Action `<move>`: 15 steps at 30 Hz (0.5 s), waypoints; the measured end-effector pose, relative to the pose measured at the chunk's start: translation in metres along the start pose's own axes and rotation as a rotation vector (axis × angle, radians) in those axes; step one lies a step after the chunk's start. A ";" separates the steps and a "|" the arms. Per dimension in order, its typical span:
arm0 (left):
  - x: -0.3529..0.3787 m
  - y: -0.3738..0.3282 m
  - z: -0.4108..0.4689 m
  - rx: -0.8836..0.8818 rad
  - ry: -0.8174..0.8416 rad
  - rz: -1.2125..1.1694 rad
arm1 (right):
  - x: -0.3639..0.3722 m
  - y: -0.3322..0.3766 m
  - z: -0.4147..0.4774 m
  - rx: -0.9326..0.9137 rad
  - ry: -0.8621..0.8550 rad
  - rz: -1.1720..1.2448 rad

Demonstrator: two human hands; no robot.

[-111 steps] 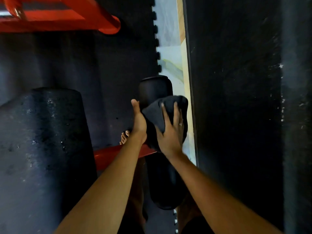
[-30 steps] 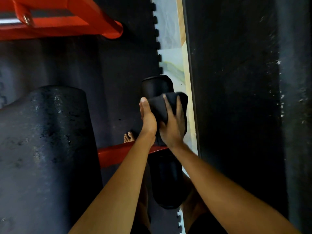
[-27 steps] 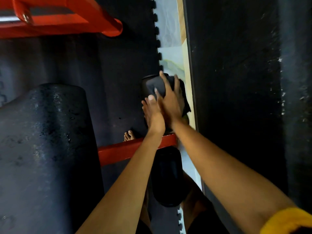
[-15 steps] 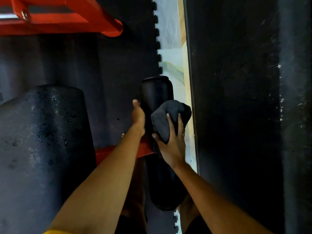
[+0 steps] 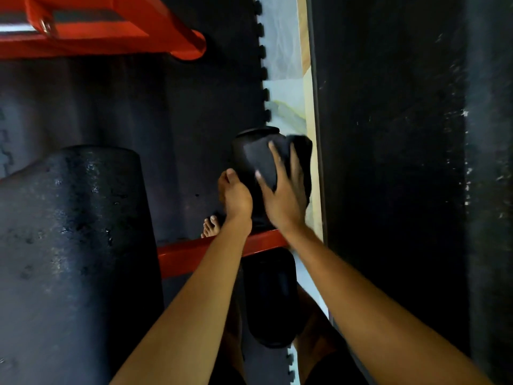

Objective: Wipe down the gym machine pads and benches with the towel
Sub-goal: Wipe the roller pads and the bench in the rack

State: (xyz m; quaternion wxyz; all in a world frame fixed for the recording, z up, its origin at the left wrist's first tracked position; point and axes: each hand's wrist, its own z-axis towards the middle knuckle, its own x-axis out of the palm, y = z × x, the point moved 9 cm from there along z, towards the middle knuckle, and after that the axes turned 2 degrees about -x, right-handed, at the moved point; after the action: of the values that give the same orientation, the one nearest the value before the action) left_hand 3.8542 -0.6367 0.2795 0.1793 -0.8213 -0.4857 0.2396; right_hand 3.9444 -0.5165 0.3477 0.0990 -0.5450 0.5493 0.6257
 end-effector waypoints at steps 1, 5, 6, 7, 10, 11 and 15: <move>0.000 0.000 0.010 -0.028 0.006 0.014 | 0.002 -0.004 -0.027 -0.021 0.008 -0.011; 0.009 0.009 0.026 -0.187 0.084 0.020 | 0.016 -0.019 -0.093 0.048 0.087 0.047; 0.013 0.007 0.023 -0.203 0.129 -0.018 | 0.015 -0.017 -0.088 0.048 0.064 0.054; 0.021 0.007 0.017 -0.213 0.185 -0.058 | 0.013 -0.015 -0.075 0.040 0.032 0.044; 0.027 -0.001 0.002 -0.101 0.215 -0.077 | 0.004 -0.005 -0.009 0.106 -0.043 0.020; 0.028 -0.002 -0.001 -0.070 0.199 -0.049 | 0.003 -0.004 0.013 0.149 -0.051 0.036; 0.038 -0.008 -0.023 -0.002 0.192 0.102 | 0.001 -0.005 0.067 0.147 -0.057 0.153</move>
State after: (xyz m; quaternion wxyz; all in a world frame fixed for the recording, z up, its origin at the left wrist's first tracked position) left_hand 3.8773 -0.6006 0.2941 0.2117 -0.8643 -0.4242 0.1680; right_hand 3.9089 -0.4619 0.3306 0.1061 -0.4747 0.6309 0.6045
